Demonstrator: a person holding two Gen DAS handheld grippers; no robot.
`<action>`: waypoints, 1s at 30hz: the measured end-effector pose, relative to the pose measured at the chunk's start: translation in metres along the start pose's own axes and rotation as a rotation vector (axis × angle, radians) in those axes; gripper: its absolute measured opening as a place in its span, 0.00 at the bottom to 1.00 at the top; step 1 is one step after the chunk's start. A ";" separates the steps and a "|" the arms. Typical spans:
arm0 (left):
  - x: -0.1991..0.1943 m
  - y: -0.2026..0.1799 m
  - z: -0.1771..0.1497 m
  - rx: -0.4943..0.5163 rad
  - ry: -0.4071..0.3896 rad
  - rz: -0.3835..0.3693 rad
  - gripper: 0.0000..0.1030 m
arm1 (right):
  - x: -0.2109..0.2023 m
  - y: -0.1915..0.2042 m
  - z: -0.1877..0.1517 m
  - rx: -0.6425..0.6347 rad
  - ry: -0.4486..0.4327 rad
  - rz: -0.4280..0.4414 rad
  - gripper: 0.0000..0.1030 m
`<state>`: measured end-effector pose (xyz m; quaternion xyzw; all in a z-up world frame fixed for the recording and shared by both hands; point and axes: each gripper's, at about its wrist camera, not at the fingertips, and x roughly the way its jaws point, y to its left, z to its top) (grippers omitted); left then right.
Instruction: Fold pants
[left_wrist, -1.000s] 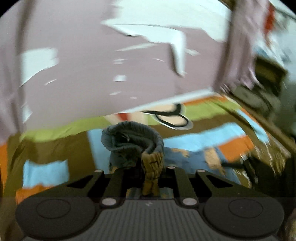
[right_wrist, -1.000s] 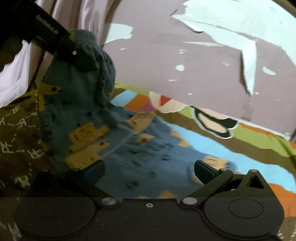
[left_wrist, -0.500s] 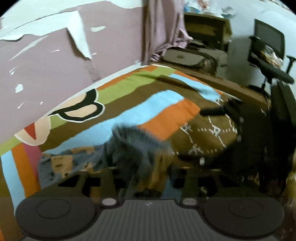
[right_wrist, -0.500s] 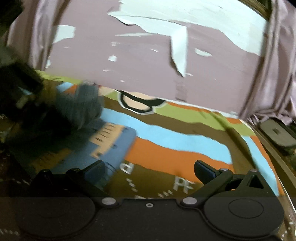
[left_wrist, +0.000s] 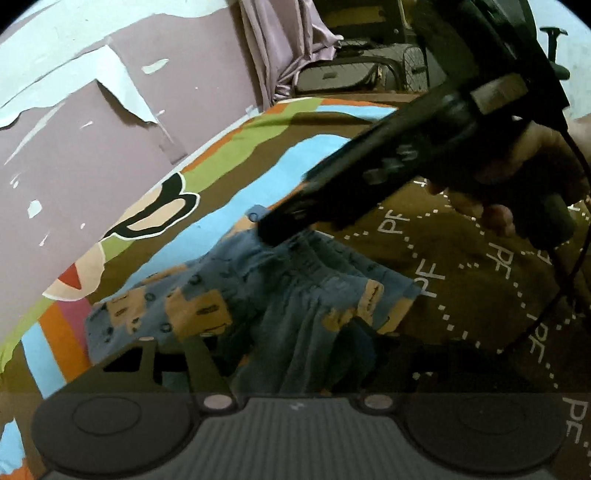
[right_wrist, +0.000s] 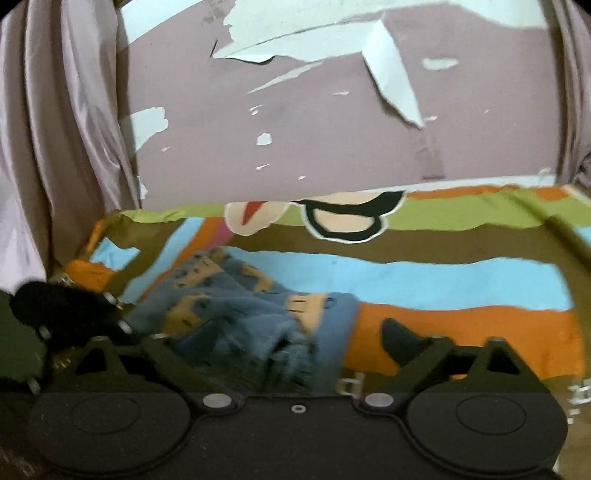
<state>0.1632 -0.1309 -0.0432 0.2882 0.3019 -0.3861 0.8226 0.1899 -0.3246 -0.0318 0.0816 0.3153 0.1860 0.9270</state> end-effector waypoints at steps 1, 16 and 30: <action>0.001 -0.003 0.000 0.009 -0.003 0.000 0.52 | 0.003 0.001 0.000 0.008 0.005 0.002 0.75; -0.013 0.002 0.011 -0.045 -0.069 -0.109 0.09 | -0.013 -0.012 0.004 0.158 0.023 0.048 0.15; 0.007 0.000 0.008 -0.048 -0.002 -0.189 0.26 | 0.001 -0.015 -0.011 0.094 0.142 -0.070 0.20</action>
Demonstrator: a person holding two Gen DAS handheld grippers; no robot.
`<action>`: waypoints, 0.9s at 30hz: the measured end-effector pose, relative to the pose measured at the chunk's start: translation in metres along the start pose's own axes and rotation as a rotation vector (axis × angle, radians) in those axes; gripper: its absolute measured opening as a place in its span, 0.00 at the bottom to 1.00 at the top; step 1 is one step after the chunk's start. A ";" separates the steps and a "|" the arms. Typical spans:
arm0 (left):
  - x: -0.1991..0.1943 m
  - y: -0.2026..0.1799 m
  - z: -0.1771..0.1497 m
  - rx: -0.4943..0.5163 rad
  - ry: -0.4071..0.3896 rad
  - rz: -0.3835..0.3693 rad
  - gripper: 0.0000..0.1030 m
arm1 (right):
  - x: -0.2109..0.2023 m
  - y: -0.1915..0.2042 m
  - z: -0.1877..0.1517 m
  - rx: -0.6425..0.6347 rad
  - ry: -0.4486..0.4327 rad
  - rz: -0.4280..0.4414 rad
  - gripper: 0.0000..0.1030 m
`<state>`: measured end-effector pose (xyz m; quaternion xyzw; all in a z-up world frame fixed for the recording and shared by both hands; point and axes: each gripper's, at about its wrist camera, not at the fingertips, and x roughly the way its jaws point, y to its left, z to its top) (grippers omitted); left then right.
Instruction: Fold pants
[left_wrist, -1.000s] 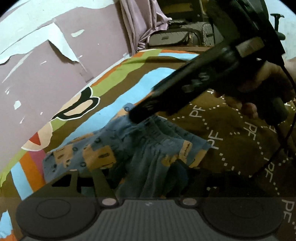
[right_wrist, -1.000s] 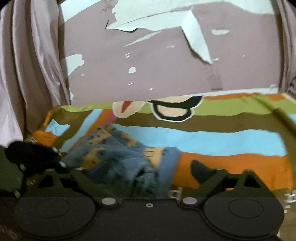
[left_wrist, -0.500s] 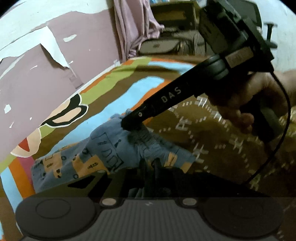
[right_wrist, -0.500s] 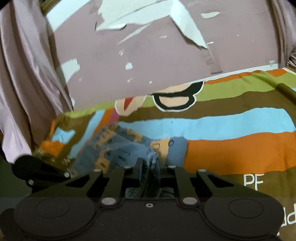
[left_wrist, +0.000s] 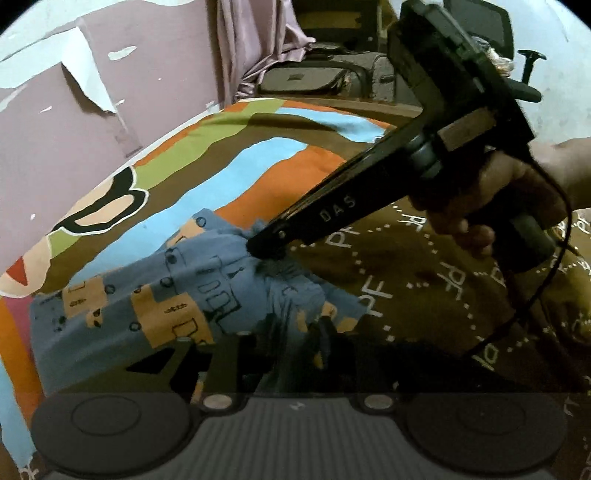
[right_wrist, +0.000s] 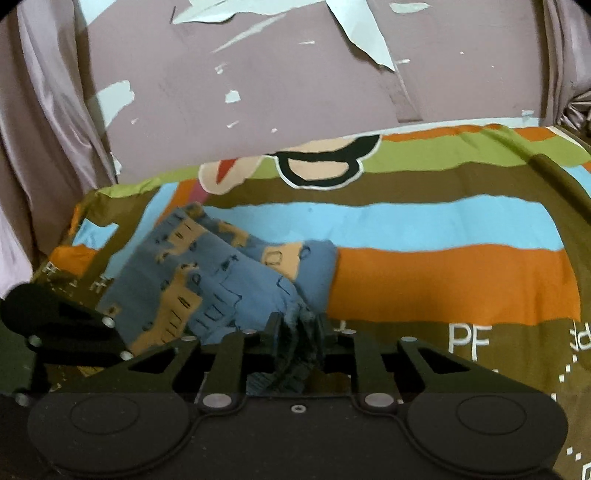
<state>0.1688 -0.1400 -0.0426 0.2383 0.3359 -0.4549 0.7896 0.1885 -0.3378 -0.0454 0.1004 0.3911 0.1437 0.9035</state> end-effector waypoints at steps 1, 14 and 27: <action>0.001 -0.001 -0.001 0.006 0.002 0.001 0.26 | 0.000 -0.001 0.000 0.001 -0.003 0.000 0.20; -0.013 0.008 -0.006 -0.090 -0.002 -0.151 0.70 | -0.012 0.012 -0.004 -0.123 -0.091 -0.184 0.59; -0.052 0.078 -0.051 -0.462 0.070 0.120 0.75 | -0.005 0.067 -0.030 -0.491 0.011 -0.149 0.67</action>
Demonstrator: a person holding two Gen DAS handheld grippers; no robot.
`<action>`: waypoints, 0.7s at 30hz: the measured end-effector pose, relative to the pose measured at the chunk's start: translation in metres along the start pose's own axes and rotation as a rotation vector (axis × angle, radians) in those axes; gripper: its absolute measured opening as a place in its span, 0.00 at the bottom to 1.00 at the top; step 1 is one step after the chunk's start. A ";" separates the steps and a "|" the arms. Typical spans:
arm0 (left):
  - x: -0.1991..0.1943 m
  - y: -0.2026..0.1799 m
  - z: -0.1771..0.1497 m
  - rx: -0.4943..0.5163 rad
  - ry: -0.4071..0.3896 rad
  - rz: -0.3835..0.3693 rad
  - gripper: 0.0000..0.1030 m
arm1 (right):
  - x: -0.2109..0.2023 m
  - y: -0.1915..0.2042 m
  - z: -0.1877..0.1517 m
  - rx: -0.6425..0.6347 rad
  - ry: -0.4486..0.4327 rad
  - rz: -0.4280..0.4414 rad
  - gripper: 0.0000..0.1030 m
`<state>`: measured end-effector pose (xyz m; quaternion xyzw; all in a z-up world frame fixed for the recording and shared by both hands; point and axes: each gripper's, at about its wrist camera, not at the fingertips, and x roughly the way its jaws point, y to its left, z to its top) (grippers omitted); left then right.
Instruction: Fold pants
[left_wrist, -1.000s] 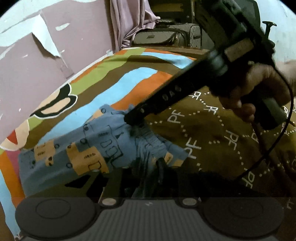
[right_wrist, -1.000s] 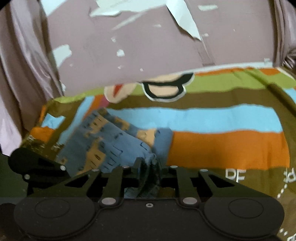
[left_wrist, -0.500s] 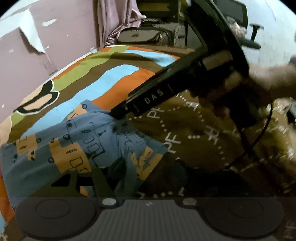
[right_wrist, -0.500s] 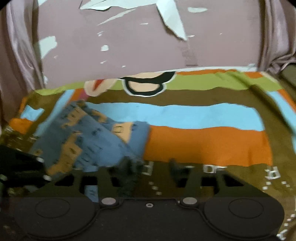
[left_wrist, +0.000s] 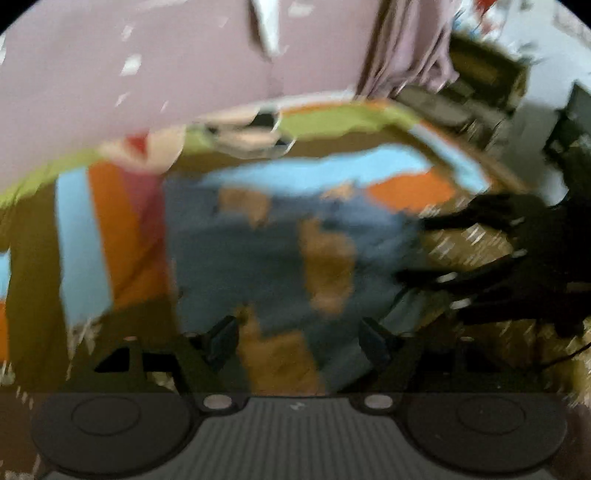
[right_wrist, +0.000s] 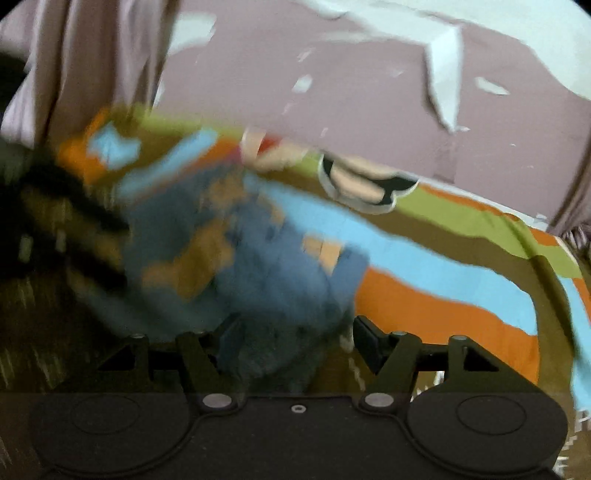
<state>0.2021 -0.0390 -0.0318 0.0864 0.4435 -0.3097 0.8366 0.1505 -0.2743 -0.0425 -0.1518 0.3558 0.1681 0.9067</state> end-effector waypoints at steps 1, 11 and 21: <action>0.001 0.003 -0.004 0.019 0.010 0.009 0.75 | -0.002 0.001 -0.002 -0.029 0.006 0.009 0.71; -0.026 -0.011 -0.004 0.161 0.062 0.010 0.85 | -0.058 -0.016 0.045 -0.307 0.287 0.067 0.80; -0.016 0.036 0.051 -0.128 -0.041 0.260 0.98 | -0.034 -0.004 0.070 -0.334 0.084 0.097 0.91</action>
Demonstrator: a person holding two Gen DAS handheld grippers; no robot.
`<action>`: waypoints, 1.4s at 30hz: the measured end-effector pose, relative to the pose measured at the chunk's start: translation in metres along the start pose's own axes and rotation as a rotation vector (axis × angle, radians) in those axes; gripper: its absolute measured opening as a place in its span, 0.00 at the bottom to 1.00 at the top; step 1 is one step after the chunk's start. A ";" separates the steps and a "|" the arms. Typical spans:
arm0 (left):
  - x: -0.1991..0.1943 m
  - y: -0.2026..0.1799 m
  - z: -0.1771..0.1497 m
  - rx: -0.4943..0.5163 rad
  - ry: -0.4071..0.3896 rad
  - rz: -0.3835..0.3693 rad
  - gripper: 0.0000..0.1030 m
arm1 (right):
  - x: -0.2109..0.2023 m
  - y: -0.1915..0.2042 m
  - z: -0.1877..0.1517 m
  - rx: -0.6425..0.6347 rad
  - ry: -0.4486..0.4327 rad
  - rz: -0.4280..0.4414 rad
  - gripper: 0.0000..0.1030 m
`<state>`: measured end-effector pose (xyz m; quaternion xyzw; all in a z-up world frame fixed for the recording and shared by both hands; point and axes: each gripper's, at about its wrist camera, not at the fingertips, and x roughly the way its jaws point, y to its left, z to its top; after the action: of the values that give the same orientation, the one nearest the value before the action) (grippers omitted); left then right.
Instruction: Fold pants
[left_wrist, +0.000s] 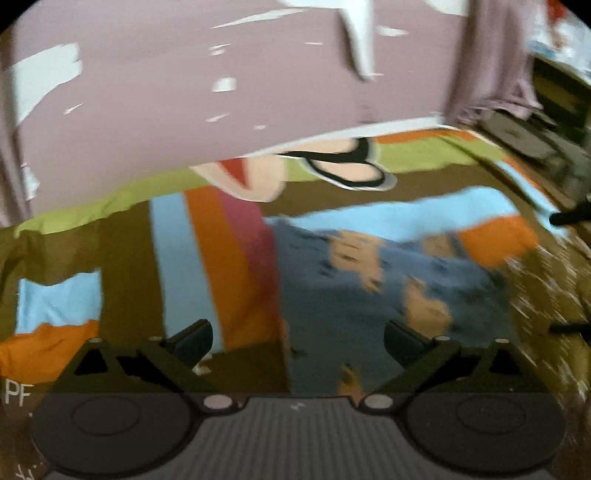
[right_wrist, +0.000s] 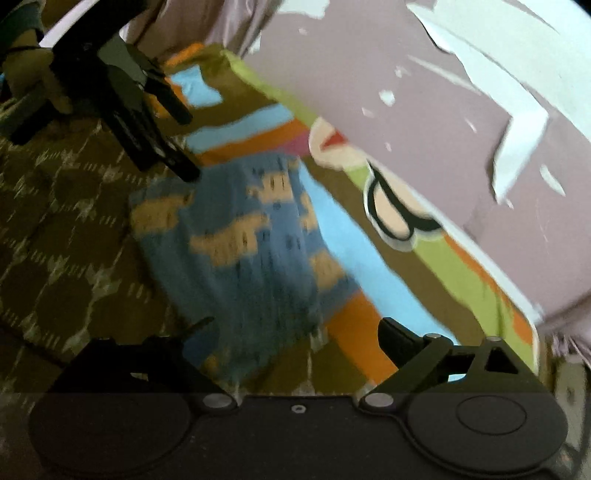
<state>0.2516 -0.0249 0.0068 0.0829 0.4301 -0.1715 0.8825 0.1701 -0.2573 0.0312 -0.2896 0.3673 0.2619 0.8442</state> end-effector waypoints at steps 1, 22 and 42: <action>0.007 0.002 0.004 -0.021 -0.001 0.019 0.98 | 0.012 -0.001 0.005 0.003 -0.022 -0.008 0.91; 0.046 0.007 0.011 -0.041 0.053 0.120 1.00 | 0.072 -0.063 -0.014 0.090 0.049 -0.008 0.99; 0.018 -0.008 -0.024 -0.044 0.124 0.042 1.00 | 0.065 -0.003 -0.014 0.083 0.152 0.097 0.99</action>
<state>0.2414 -0.0293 -0.0217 0.0828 0.4857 -0.1380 0.8592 0.2042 -0.2543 -0.0259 -0.2551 0.4545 0.2644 0.8115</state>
